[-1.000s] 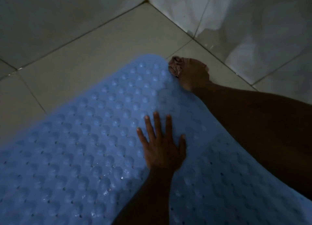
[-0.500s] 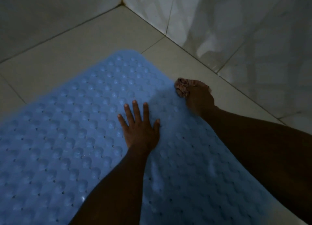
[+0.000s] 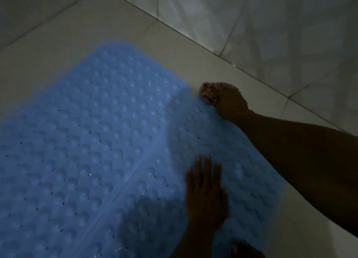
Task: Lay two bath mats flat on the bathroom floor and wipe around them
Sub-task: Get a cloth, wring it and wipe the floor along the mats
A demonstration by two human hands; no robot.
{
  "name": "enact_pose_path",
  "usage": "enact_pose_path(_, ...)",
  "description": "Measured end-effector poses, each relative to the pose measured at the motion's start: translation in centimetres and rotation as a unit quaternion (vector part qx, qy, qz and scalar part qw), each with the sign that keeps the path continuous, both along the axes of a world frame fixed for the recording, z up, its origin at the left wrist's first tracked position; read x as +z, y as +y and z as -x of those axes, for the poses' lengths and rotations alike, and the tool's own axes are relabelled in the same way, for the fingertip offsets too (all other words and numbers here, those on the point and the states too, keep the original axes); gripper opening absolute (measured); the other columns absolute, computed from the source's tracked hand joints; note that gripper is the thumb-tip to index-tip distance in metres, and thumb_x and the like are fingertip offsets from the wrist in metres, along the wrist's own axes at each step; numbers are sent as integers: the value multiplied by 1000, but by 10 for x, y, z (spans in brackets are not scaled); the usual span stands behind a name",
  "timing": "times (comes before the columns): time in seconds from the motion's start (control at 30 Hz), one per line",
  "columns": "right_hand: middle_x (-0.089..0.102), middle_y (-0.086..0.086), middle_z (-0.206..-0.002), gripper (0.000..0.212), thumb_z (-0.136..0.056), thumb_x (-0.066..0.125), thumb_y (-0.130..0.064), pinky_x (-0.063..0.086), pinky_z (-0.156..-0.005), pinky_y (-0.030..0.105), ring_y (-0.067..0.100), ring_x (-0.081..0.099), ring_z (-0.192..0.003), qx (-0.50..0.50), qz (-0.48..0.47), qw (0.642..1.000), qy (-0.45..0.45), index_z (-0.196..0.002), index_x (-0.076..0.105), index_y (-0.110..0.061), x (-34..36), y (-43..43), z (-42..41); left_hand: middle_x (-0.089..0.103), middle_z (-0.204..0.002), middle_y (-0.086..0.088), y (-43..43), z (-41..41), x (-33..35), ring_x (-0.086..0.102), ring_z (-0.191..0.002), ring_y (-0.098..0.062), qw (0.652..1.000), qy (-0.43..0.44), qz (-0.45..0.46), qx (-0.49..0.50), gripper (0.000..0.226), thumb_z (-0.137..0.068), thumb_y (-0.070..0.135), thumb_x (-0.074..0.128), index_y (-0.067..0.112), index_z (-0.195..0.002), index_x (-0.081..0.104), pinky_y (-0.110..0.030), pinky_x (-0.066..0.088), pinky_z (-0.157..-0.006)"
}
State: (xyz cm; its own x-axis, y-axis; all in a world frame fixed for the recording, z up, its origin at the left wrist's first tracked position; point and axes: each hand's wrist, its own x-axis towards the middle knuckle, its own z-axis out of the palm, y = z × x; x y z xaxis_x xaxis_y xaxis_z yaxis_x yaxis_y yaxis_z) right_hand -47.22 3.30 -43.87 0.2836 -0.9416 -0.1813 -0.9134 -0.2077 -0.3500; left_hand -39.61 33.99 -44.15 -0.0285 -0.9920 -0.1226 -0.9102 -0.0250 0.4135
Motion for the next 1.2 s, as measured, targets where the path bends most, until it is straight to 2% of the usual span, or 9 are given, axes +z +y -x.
enact_pose_path(0.2, 52, 17, -138, 41, -91, 52, -16, 47, -102, 50, 40, 49, -127, -41, 11, 995, 91, -132, 58, -16, 28, 32, 48, 4, -170, -13, 3, 10, 1, -1, -156, -39, 999, -32, -38, 7, 80, -96, 57, 44, 18, -162, 19, -58, 3, -123)
enact_pose_path(0.33, 60, 1, -137, 43, -87, 60, -32, 49, -105, 45, 27, 55, -127, -82, -18, 996, 44, -129, 62, -32, 28, 55, 114, 9, -169, -16, 1, 12, -2, 3, -155, -43, 998, -49, -35, 2, 83, -93, 56, 47, 15, -161, 23, -64, 9, -122)
enact_pose_path(0.4, 62, -3, -137, 42, -86, 65, -34, 45, -109, 33, 21, 56, -129, -107, -22, 994, 20, -129, 64, -35, 31, 72, 150, 6, -170, -15, 4, 13, -2, 2, -155, -43, 997, -57, -45, 2, 84, -93, 56, 47, 15, -161, 21, -64, 8, -121)
enact_pose_path(0.5, 71, 2, -122, 27, -87, 63, -8, 35, -101, 7, 21, 61, -120, -125, -1, 992, -1, -110, 75, -17, 41, 104, 193, 4, -170, -16, 0, 13, -1, 0, -155, -42, 997, -66, -39, -5, 83, -94, 57, 44, 15, -161, 19, -64, 8, -121)
enact_pose_path(0.57, 75, 2, -103, 28, -77, 58, 2, 47, -97, 17, 17, 68, -105, -133, -10, 990, -37, -89, 73, -18, 54, 132, 206, 4, -170, -16, 1, 11, -2, -1, -155, -42, 996, -78, -39, -9, 83, -95, 57, 43, 15, -162, 17, -63, 9, -121)
enact_pose_path(0.67, 68, -1, -76, 30, -61, 57, 12, 51, -74, 24, 7, 65, -78, -160, -2, 984, -77, -70, 61, -16, 59, 174, 220, 3, -170, -16, 5, 12, -2, -1, -155, -42, 995, -87, -37, -9, 84, -95, 58, 42, 16, -162, 14, -63, 9, -121)
enact_pose_path(0.77, 70, 2, -92, 16, -78, 54, -14, 51, -83, 31, 21, 66, -93, -175, 67, 982, 27, -87, 68, -15, 31, 191, 221, 1, -170, -15, 2, 15, -4, -2, -156, -41, 995, -94, -24, 3, 85, -94, 59, 41, 18, -163, 11, -62, 8, -122)
enact_pose_path(0.87, 65, 11, -120, 45, -97, 39, -46, 41, -104, 41, 35, 55, -118, -252, 115, 956, 98, -118, 66, -17, 4, 191, 217, -3, -170, -14, 3, 12, -3, -5, -156, -39, 994, -109, -31, -3, 86, -95, 63, 35, 18, -163, 7, -61, 6, -122)
enact_pose_path(1.2, 63, 19, -118, 44, -102, 36, -42, 34, -99, 47, 40, 55, -109, -213, 243, 936, 139, -126, 60, -13, -13, 202, 225, -16, -170, -8, 5, 16, -17, -14, -155, -34, 989, -144, -6, 16, 81, -97, 65, 20, 25, -162, -7, -58, 2, -124)
